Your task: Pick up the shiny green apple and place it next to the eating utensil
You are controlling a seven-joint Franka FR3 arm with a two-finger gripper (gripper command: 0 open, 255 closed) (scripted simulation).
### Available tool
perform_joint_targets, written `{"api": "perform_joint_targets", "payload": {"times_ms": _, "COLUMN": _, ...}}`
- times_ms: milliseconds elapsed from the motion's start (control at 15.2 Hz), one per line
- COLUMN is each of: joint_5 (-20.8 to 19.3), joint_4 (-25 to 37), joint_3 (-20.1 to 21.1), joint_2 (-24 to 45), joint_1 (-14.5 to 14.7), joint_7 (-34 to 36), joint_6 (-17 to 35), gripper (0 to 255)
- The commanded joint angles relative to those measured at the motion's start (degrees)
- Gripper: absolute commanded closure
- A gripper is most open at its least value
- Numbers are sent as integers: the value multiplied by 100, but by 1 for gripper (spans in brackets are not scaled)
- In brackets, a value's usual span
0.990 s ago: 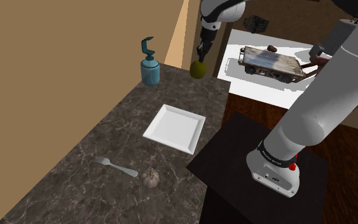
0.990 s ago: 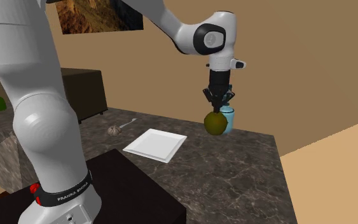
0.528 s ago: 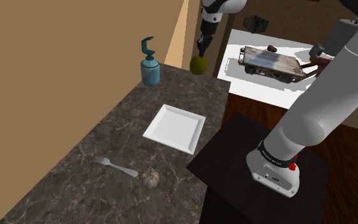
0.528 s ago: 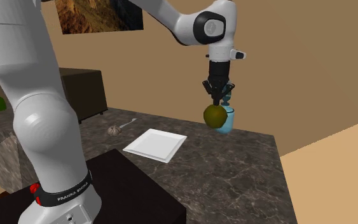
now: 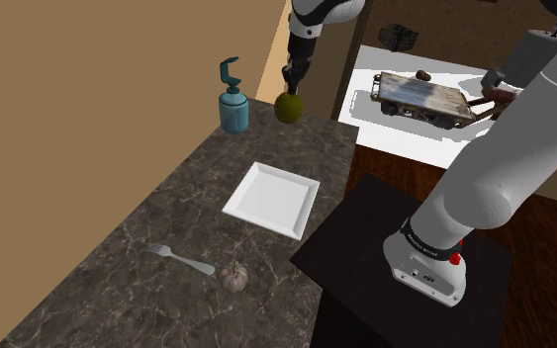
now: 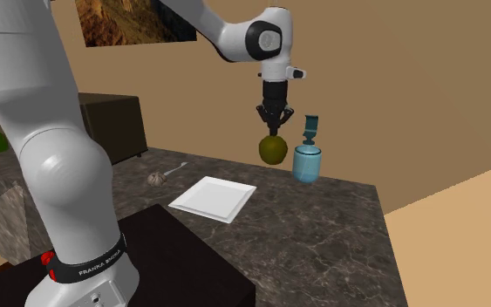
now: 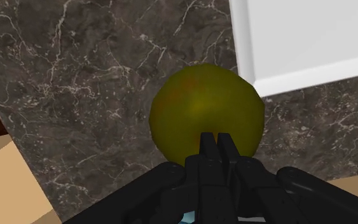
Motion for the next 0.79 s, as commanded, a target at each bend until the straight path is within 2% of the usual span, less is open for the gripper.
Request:
{"api": "perform_joint_targets", "payload": {"times_ms": 0, "joint_5": -2, "joint_4": 49, "joint_3": 145, "joint_2": 35, "joint_1": 128, "joint_7": 283, "joint_6": -5, "gripper": 255}}
{"api": "perform_joint_targets", "payload": {"times_ms": 726, "joint_5": -67, "joint_4": 678, "joint_3": 897, "joint_2": 559, "joint_1": 843, "joint_7": 1783, "joint_6": -72, "gripper": 255}}
